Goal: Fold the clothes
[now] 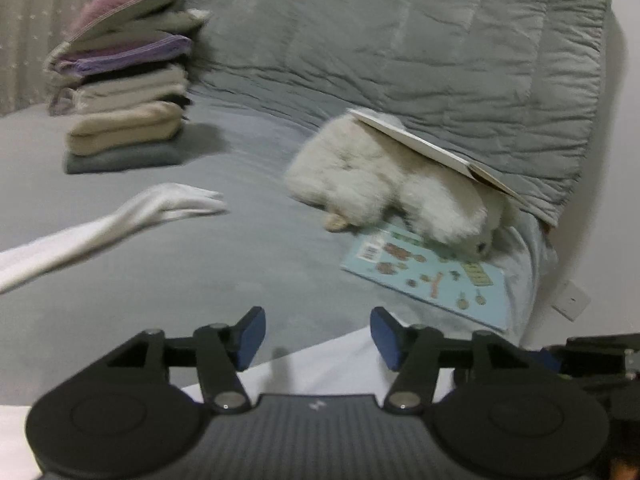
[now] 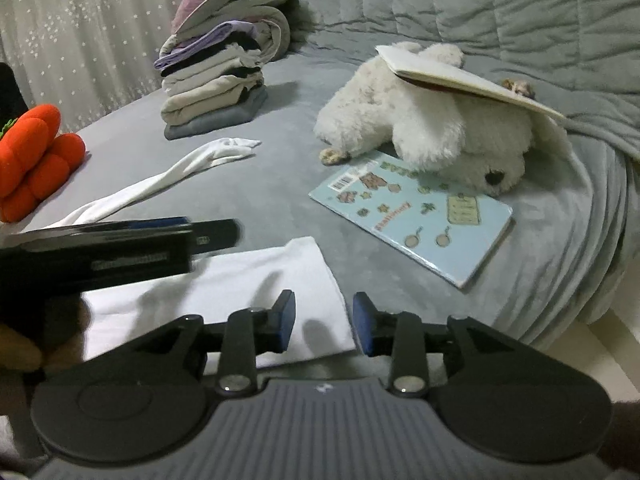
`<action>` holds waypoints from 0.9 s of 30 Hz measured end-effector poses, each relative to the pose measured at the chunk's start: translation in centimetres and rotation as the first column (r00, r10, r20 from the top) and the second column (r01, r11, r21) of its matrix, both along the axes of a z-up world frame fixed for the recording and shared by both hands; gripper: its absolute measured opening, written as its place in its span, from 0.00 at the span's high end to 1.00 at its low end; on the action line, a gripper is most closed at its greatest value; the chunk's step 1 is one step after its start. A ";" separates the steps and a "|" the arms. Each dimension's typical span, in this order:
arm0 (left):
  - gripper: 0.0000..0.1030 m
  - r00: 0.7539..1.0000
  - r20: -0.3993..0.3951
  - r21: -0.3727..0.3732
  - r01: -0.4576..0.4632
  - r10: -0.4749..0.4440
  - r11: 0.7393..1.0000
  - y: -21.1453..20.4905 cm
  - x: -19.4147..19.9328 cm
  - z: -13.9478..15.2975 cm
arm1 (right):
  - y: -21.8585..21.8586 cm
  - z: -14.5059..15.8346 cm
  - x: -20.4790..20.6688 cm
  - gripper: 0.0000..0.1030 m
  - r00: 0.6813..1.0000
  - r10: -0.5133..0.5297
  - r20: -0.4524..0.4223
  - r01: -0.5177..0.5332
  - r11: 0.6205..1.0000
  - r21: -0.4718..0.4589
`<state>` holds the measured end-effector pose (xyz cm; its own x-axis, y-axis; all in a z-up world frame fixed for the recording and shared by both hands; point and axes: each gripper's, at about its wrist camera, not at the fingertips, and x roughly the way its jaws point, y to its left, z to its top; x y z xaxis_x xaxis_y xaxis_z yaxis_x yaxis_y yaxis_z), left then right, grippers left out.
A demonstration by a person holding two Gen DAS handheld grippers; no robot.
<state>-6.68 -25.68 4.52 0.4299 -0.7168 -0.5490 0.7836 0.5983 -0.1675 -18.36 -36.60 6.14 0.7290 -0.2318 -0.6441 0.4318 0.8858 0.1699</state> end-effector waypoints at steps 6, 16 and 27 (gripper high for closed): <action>0.31 0.992 0.046 -0.002 -0.113 0.113 0.994 5.5 1.5 1.3 | 2.1 0.9 1.2 0.63 1.000 0.026 0.003 -0.026 0.999 -0.035; 0.21 0.946 0.100 0.015 -0.311 0.308 0.950 14.9 4.7 2.9 | 7.3 2.2 5.3 0.60 0.986 0.169 -0.003 -0.169 0.986 -0.005; 0.17 0.785 0.141 -0.070 -0.600 0.604 0.797 27.2 9.1 2.3 | 16.2 2.0 11.7 0.60 0.922 0.387 -0.003 -0.387 0.922 0.027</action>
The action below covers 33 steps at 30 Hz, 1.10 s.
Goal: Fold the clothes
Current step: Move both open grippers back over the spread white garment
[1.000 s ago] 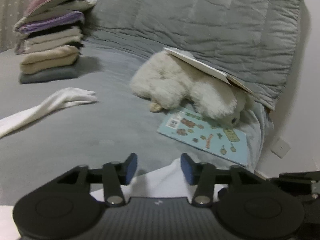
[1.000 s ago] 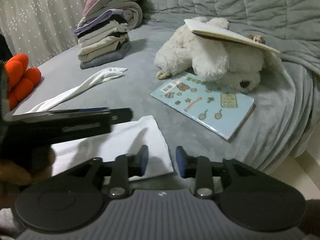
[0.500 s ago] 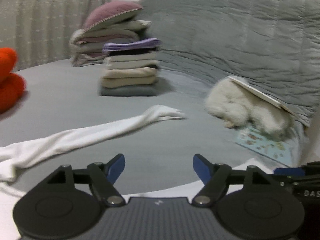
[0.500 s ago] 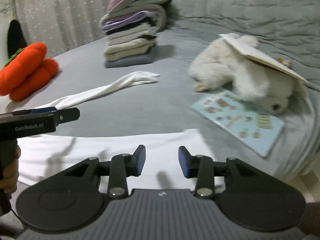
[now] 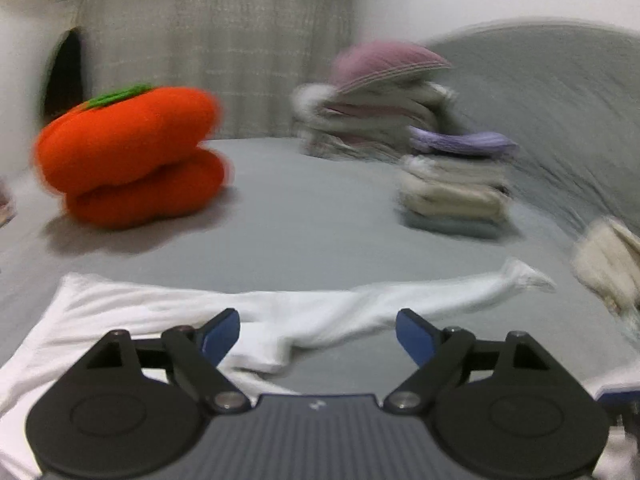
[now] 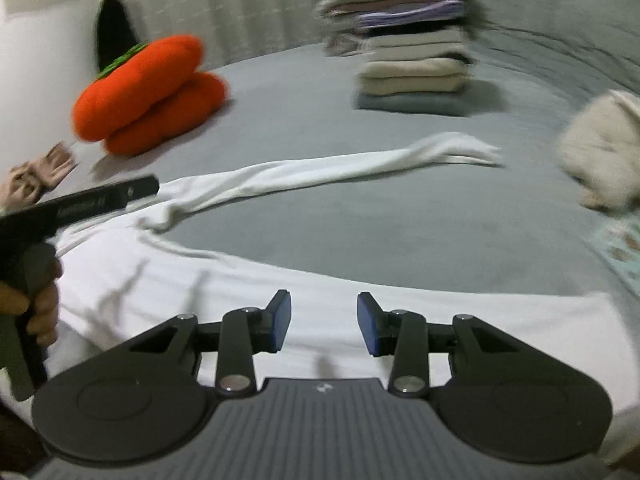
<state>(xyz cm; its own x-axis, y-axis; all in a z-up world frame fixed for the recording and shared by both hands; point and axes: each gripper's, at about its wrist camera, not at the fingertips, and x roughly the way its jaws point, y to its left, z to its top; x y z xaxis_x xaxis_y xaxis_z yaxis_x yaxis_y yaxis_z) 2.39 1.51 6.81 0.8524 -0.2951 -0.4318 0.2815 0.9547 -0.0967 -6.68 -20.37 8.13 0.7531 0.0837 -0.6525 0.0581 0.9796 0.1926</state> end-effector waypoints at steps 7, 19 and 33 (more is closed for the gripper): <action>0.26 0.974 0.015 0.034 -0.226 0.226 0.973 5.6 2.9 -1.2 | 7.1 -1.3 3.7 0.60 0.986 0.165 -0.003 -0.165 0.986 -0.002; 0.29 0.951 -0.035 0.076 -0.305 0.308 0.949 8.1 5.7 -2.4 | 11.8 -4.1 10.7 0.72 0.967 0.254 -0.030 -0.255 0.967 -0.005; 0.29 0.989 -0.007 0.068 -0.147 0.147 0.987 5.0 5.1 -1.4 | -0.5 -2.8 14.3 0.66 0.998 -0.032 -0.056 0.035 0.998 0.047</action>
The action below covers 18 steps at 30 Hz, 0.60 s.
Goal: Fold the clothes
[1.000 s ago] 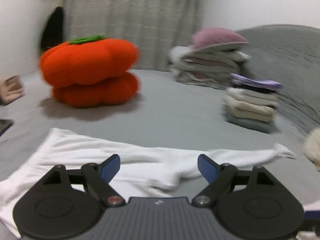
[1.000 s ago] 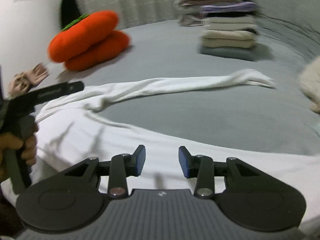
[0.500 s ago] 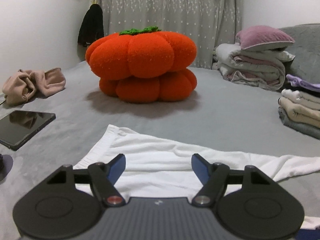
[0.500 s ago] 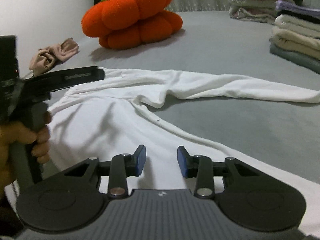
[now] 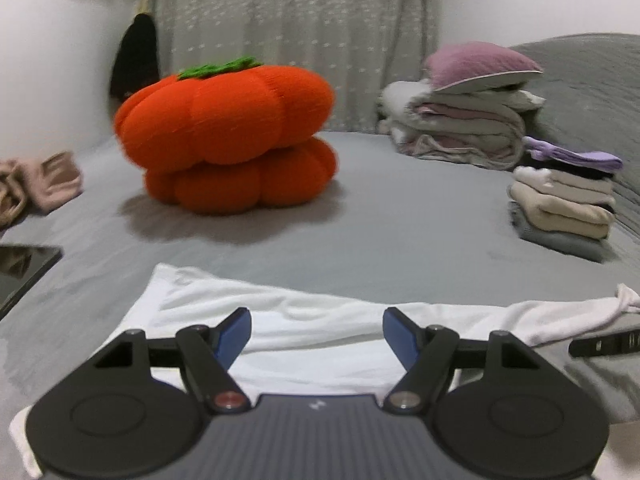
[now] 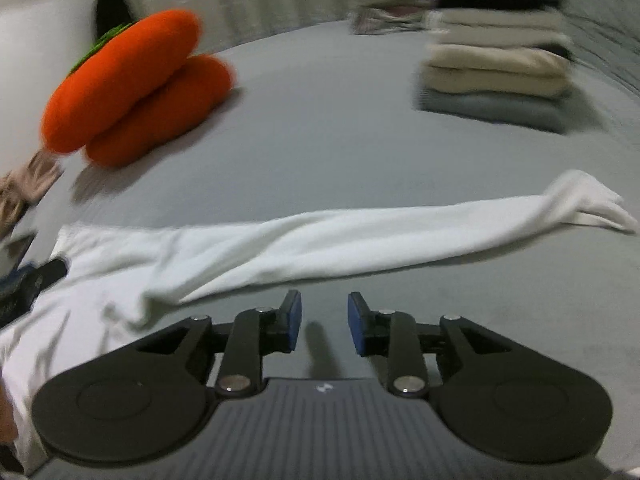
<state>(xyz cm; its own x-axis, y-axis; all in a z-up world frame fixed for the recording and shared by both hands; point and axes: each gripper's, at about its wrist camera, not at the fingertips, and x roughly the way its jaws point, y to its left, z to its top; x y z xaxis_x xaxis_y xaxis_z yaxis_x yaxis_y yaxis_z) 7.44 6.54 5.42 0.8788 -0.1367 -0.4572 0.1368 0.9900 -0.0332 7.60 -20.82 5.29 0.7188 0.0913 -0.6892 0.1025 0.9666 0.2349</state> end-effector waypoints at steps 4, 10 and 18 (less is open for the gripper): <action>0.29 0.997 -0.012 0.004 0.079 -0.079 0.997 -1.6 0.4 0.2 | -3.2 0.4 0.2 0.62 0.996 -0.085 -0.008 0.085 0.996 0.010; 0.34 0.973 -0.030 0.014 0.230 -0.229 0.973 -4.2 0.9 0.3 | -8.1 -0.4 -0.2 0.60 0.978 -0.208 -0.022 0.209 0.973 0.096; 0.47 0.920 -0.078 0.121 0.391 -0.384 0.912 -7.3 0.8 -2.3 | -12.8 -1.8 0.5 0.66 0.960 -0.272 -0.068 0.280 0.906 0.318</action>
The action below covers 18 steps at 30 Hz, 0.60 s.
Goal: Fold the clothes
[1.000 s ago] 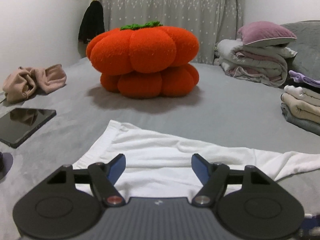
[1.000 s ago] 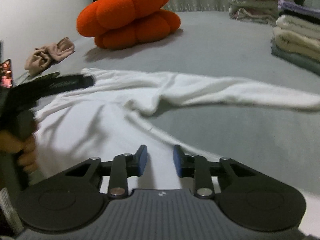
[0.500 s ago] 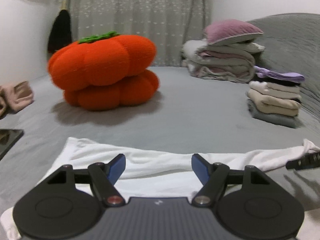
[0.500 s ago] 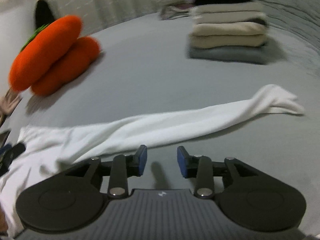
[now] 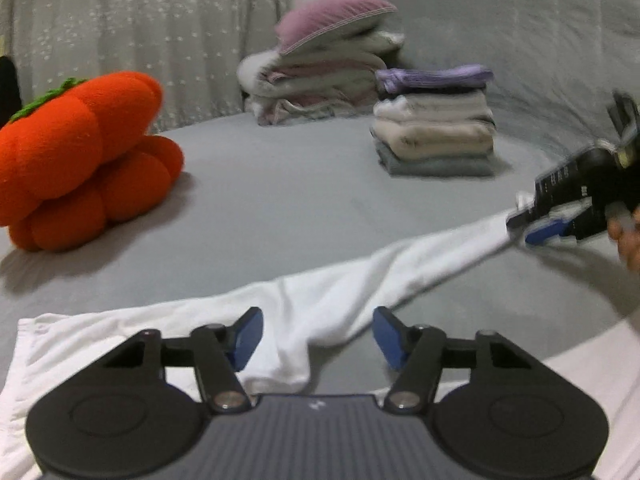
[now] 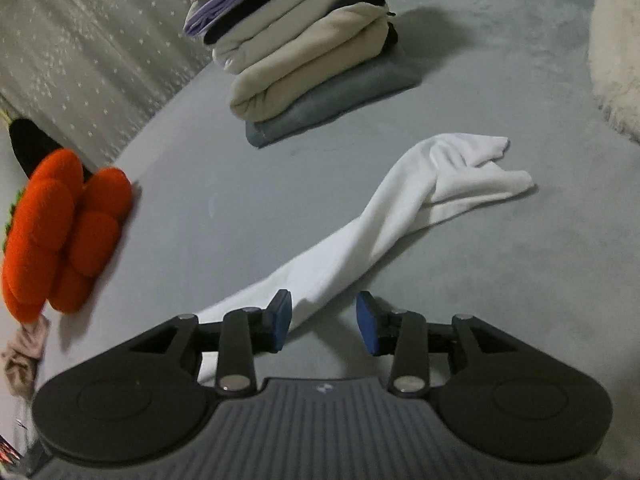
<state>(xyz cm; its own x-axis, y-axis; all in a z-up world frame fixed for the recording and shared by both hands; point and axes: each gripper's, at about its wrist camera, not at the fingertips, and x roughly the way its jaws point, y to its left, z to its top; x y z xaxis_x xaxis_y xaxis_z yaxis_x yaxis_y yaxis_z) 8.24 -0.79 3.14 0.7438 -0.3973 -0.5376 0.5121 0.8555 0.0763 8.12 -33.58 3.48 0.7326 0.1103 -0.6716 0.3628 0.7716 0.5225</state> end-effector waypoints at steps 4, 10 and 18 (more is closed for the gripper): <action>0.73 0.999 -0.045 0.015 -0.023 0.023 1.000 -0.2 1.1 -1.1 | -1.0 -0.1 0.5 0.89 1.000 -0.003 0.013 0.003 1.000 0.031; 0.97 0.992 -0.071 -0.094 -0.109 0.103 0.990 0.9 2.5 -1.3 | -2.6 1.4 1.2 0.96 0.994 -0.011 0.107 0.005 0.999 0.054; 0.97 0.987 -0.079 -0.261 -0.158 0.142 0.952 2.5 2.4 -0.1 | -2.9 4.4 1.4 0.97 0.981 0.011 0.195 -0.011 1.000 -0.002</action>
<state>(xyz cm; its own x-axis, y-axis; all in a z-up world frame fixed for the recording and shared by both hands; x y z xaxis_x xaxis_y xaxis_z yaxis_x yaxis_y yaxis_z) 10.63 1.75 3.00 0.7763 -0.4173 -0.4723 0.3728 0.9083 -0.1899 9.51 -36.50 7.85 0.8481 0.1186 -0.5164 0.2455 0.7756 0.5815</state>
